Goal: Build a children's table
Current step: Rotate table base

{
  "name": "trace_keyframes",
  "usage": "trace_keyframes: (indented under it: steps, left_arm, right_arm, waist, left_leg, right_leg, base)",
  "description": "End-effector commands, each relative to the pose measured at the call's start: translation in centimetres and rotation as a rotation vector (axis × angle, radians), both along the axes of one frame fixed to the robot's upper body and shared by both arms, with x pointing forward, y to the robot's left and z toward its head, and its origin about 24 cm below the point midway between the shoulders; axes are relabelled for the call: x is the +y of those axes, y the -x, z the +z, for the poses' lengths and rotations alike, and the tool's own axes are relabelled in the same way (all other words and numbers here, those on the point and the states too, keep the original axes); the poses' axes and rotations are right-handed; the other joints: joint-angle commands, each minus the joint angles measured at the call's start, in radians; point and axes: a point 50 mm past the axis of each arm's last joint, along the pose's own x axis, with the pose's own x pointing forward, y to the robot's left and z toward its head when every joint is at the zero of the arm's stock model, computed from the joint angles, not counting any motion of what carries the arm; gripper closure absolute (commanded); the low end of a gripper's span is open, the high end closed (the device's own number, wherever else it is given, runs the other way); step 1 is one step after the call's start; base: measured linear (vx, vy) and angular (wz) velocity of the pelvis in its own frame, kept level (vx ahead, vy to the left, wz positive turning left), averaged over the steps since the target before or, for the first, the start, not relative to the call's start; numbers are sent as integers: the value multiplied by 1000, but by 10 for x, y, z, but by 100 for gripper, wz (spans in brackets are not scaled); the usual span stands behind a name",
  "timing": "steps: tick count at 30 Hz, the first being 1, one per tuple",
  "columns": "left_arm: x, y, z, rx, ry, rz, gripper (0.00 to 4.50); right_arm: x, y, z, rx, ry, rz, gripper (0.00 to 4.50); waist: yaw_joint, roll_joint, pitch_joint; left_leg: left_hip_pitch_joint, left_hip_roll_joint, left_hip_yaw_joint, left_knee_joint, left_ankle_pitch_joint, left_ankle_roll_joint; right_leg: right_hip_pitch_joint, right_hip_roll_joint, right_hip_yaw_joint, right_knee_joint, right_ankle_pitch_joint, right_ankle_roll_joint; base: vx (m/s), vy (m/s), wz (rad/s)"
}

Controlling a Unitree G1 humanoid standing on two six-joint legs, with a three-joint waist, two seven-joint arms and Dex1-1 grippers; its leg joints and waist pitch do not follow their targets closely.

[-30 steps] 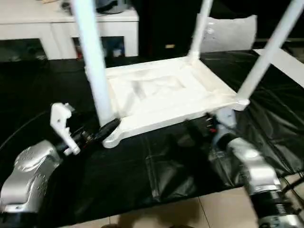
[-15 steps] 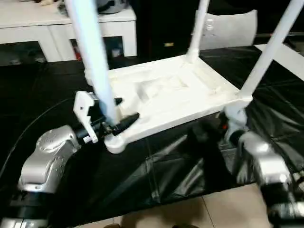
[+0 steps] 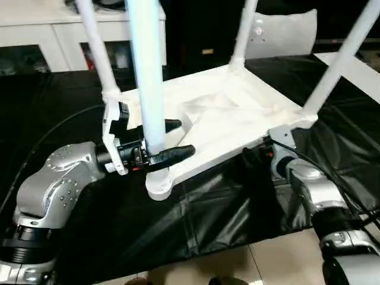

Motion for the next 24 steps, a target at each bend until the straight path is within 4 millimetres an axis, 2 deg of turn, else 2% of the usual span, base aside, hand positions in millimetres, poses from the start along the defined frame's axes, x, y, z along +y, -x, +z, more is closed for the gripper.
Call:
trace_keyframes:
  steps: [1, 5, 7, 8, 9, 10, 11, 14, 19, 20, 24]
  left_arm:
    - [-19, 9, 5, -15, -5, -89, 3]
    - [-33, 18, 7, 21, 23, -168, 3]
    - [-39, 20, 9, 25, 41, -204, 3]
    - [-41, 21, 9, 28, 48, -214, 3]
    - [-45, 21, 10, 26, 56, -220, 3]
    - [-47, 21, 11, 23, 61, -224, 3]
    - [-54, 22, 12, 20, 68, -243, 3]
    - [-63, 25, 16, 30, 106, -288, 3]
    - [-81, 30, 23, 30, 150, -368, 3]
    - [-83, 30, 23, 30, 148, -374, 3]
    - [-90, 29, 24, 24, 154, -382, 3]
  right_arm:
    - [12, -9, 12, -65, -43, 29, 0]
    - [26, -11, 14, -85, -69, 79, 0]
    - [30, -12, 16, -95, -76, 95, 0]
    - [31, -12, 16, -98, -78, 99, 0]
    - [31, -13, 16, -100, -78, 100, 0]
    - [32, -13, 16, -101, -78, 100, 0]
    - [32, -13, 17, -107, -77, 105, 0]
    - [34, -14, 19, -117, -83, 117, 0]
    - [42, -16, 20, -129, -83, 142, 0]
    - [44, -17, 20, -130, -83, 144, 0]
    - [49, -18, 20, -136, -85, 156, 0]
  waist:
    - [2, 13, -64]
    - [1, 12, -73]
    - [2, 7, -73]
    - [1, 8, -72]
    - [0, 0, -73]
    - [2, 2, -73]
    - [4, -1, -73]
    - [7, 2, -74]
    - [8, -1, -78]
    - [11, 3, -78]
    - [11, 1, -77]
  left_leg:
    - [0, 25, -1, -73, -189, -1]
    - [0, 24, -2, -69, -178, -8]
    - [-2, 24, -1, -68, -163, -2]
    - [-3, 24, 0, -68, -159, 0]
    - [-4, 24, 0, -68, -155, 2]
    - [-3, 24, 0, -68, -152, 4]
    - [-2, 25, 2, -66, -145, 9]
    - [0, 24, 3, -64, -135, 11]
    - [-5, 22, 3, -61, -101, 26]
    - [-2, 23, 3, -60, -103, 29]
    - [-4, 23, 3, -60, -110, 31]
  right_leg:
    - [62, -50, 43, -61, -203, -240]
    - [65, -51, 43, -59, -202, -234]
    - [66, -50, 43, -57, -189, -238]
    - [65, -50, 44, -58, -187, -237]
    - [66, -50, 44, -58, -188, -235]
    - [66, -50, 44, -57, -190, -234]
    - [64, -51, 45, -59, -197, -231]
    - [63, -50, 46, -56, -179, -234]
    - [68, -50, 45, -49, -114, -253]
    - [65, -49, 44, -50, -114, -255]
    - [68, -51, 45, -51, -125, -252]
  base:
    - [0, 0, 0]
    - [0, 0, 0]
    - [0, 0, 0]
    - [0, 0, 0]
    - [0, 0, 0]
    - [0, 0, 0]
    - [0, 0, 0]
    - [0, 0, 0]
    - [0, 0, 0]
    - [0, 0, 0]
    - [0, 0, 0]
